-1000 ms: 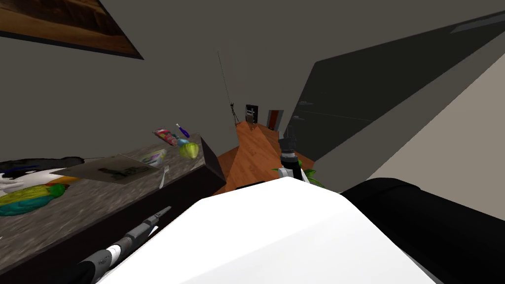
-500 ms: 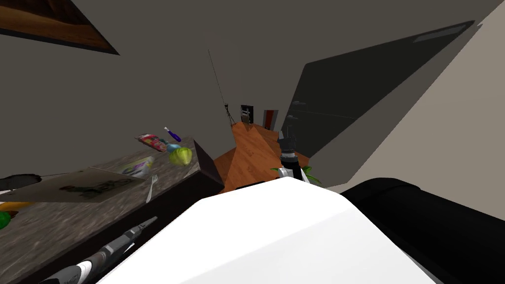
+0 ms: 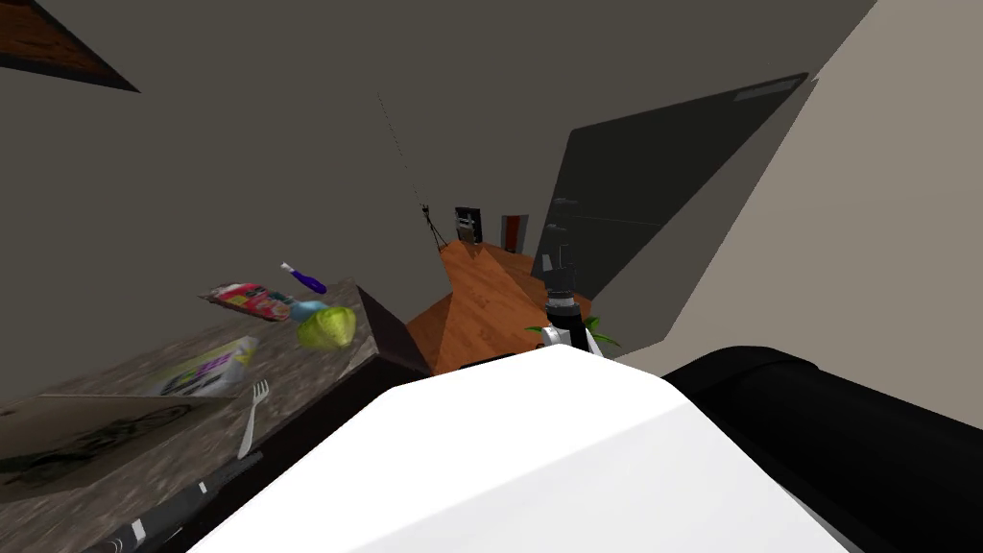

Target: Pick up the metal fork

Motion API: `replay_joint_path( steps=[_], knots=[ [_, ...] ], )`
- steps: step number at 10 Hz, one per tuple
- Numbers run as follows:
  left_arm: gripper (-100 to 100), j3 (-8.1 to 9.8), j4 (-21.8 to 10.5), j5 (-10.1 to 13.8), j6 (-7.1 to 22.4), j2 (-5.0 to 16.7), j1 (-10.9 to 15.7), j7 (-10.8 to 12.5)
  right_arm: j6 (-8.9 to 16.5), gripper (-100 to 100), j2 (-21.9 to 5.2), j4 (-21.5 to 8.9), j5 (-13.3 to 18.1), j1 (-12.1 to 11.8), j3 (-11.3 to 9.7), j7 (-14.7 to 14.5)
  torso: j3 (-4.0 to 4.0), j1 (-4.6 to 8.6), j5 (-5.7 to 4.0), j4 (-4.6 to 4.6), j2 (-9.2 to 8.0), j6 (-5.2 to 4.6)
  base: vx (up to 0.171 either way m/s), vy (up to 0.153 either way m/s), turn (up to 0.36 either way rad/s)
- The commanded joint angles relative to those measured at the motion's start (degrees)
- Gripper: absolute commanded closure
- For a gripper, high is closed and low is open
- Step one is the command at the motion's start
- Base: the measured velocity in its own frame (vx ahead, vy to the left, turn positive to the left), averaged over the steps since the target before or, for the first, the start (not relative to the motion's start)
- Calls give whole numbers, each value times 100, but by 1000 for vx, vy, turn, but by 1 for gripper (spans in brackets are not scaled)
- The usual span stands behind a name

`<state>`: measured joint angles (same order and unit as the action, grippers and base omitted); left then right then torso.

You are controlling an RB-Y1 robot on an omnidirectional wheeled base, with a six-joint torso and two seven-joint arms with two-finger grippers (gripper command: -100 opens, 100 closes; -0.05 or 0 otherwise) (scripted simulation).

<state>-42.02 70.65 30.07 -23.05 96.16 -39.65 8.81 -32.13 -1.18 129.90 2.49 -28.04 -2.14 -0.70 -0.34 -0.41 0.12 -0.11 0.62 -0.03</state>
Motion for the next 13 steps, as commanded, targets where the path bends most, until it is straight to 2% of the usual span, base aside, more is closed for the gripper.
replay_joint_path(
  steps=[1, 4, 6, 7, 8, 11, 12, 13],
  knots=[
    [-100, -104, 1, 81, 83, 218, -63, -102, 0, 0, 0, 0, 0, 0, 0, 0, 0, 0, 0, 0, 0, 0, 163, 154, -316],
    [-100, -268, -60, 80, 137, 301, 2, -180, 0, 0, -2, 0, 0, -1, 2, 0, -5, -55, 13, -3, 7, 4, 151, 245, -210],
    [-100, -266, -51, 91, 143, 300, 0, -196, 0, 0, -1, 0, 0, -1, 2, 0, -3, -43, 12, -2, 5, 4, 91, 153, -117],
    [0, -267, -52, 90, 147, 303, 5, -198, 0, 0, 0, 0, 0, -1, 1, 0, 9, 0, 4, 3, -17, 10, 11, 20, 1],
    [-100, -232, -150, 7, 193, 118, 39, -231, 0, 0, 1, 0, 0, 0, 0, 0, 20, 31, -5, 8, -35, 10, 16, 23, -31],
    [-100, -179, -295, -117, 262, -159, 89, -281, 0, 0, 1, 0, 0, 0, 0, 0, 25, 42, -8, 10, -44, 11, 15, 20, -28],
    [-100, -187, -257, -85, 251, -103, 79, -286, 0, 0, 1, 0, 0, 0, 0, 0, 26, 42, -8, 10, -44, 11, 7, 8, -5],
    [100, -191, -266, -98, 258, -115, 88, -277, 0, 0, 1, 0, 0, 0, 0, 0, 26, 46, -10, 11, -46, 11, 0, 0, 0]
  ],
)
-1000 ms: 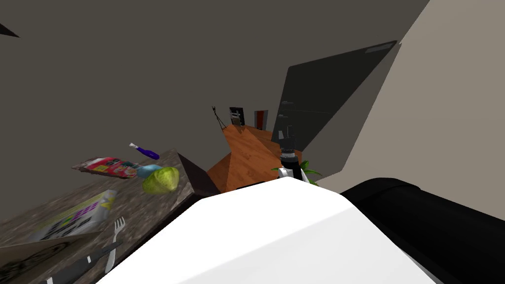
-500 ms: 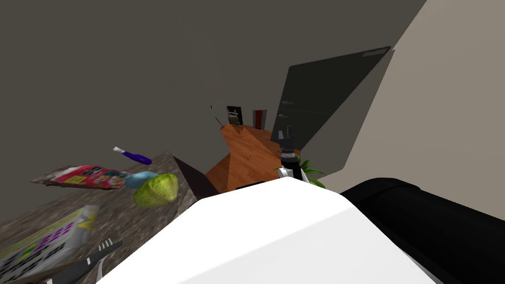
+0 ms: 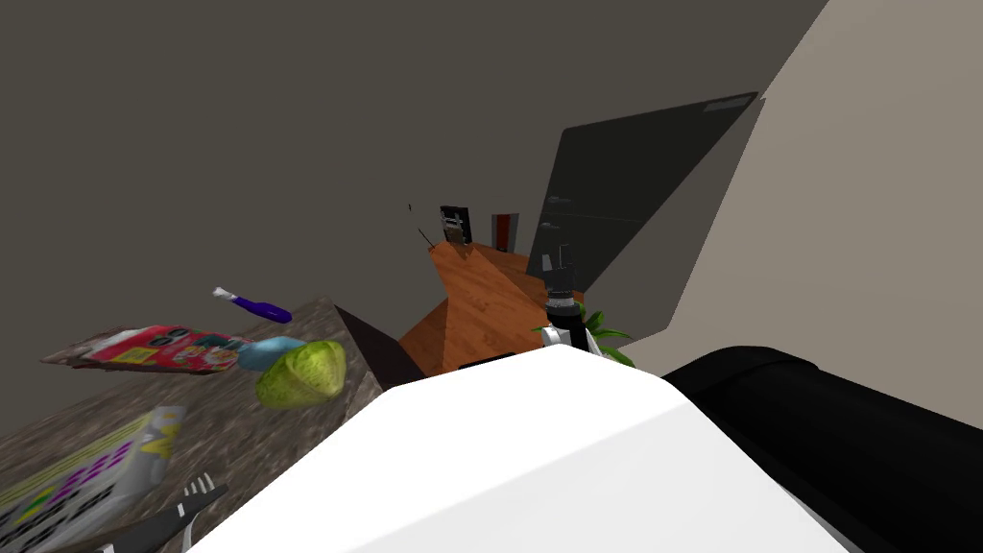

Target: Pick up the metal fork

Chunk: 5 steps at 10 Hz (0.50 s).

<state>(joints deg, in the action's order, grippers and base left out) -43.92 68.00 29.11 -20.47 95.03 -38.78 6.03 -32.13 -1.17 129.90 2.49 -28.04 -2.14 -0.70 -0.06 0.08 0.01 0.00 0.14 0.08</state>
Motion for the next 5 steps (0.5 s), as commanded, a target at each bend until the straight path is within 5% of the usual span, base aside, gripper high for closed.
replay_joint_path(
  steps=[1, 4, 5],
  knots=[
    [100, 0, 0, 0, 0, 0, 0, 0, 0, 0, 0, 0, 0, 0, 0, 0, 0, 0, 0, 0, 0, 0, 0, 0, 0],
    [100, 0, 2, 1, -7, 5, -2, 3, 0, 0, 0, 0, 0, 0, 0, 0, -2, -37, 25, -1, 4, -5, 0, 0, 0],
    [0, 0, 2, 1, -6, 5, -2, 3, 0, 0, 0, 0, 0, 0, 0, 0, -3, -39, 25, -1, 4, -5, 0, 0, 0]
  ],
)
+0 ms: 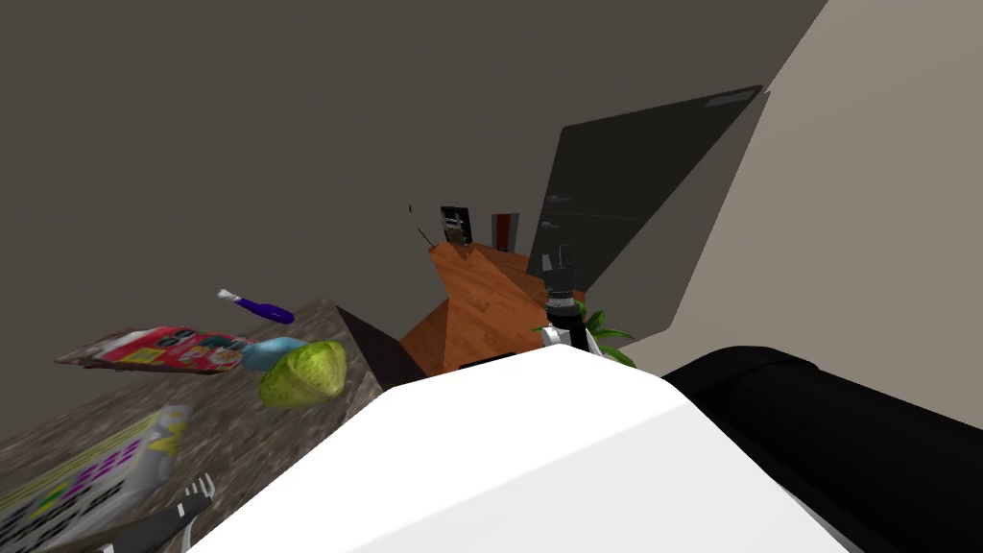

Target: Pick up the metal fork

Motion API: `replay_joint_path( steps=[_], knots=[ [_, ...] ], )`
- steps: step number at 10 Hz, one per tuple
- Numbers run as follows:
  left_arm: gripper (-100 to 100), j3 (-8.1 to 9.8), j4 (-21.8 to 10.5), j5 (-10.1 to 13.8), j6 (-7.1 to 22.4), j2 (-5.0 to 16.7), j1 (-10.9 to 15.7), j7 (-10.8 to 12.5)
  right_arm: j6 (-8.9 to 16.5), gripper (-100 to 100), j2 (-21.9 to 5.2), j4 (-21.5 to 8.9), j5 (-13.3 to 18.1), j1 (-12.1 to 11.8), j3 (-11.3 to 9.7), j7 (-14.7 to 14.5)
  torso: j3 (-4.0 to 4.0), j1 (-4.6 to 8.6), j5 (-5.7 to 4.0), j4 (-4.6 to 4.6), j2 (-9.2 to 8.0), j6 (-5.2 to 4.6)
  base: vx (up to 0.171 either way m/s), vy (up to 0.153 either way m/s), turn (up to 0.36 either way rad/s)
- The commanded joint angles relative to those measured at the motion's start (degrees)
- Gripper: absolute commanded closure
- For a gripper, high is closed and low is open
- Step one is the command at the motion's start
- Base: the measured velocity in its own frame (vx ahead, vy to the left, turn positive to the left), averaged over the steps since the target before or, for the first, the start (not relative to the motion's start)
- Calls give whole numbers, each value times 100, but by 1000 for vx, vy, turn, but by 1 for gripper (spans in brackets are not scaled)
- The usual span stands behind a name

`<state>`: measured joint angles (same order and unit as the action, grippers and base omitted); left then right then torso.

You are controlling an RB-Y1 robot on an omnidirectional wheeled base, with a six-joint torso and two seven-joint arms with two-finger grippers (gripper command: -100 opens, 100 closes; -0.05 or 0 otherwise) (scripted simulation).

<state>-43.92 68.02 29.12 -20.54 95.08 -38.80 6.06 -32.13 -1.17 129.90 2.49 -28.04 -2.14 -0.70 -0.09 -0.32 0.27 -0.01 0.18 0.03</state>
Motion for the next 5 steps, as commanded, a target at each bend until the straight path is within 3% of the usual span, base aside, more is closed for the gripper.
replay_joint_path(
  steps=[1, 3, 4, 5],
  knots=[
    [100, -33, 90, 81, -46, 180, -38, 35, 0, 0, 0, 0, 0, 0, 0, 0, 0, 0, 0, 0, 0, 0, -10, -16, 36],
    [100, -67, 187, 164, -92, 366, -72, 68, 0, 0, 0, 0, 0, 0, 0, 0, 4, 11, -4, 1, -7, 1, -21, -24, 29],
    [100, -43, 159, 151, -70, 301, -77, 33, 0, 0, 0, 0, 0, 0, 0, 0, 4, 13, -5, 2, -7, 1, -8, -11, 4],
    [0, -45, 164, 156, -77, 312, -79, 40, 0, 0, 0, 0, 0, 0, 0, 0, 3, 8, -2, 1, -5, 1, 0, 0, 0]
  ],
)
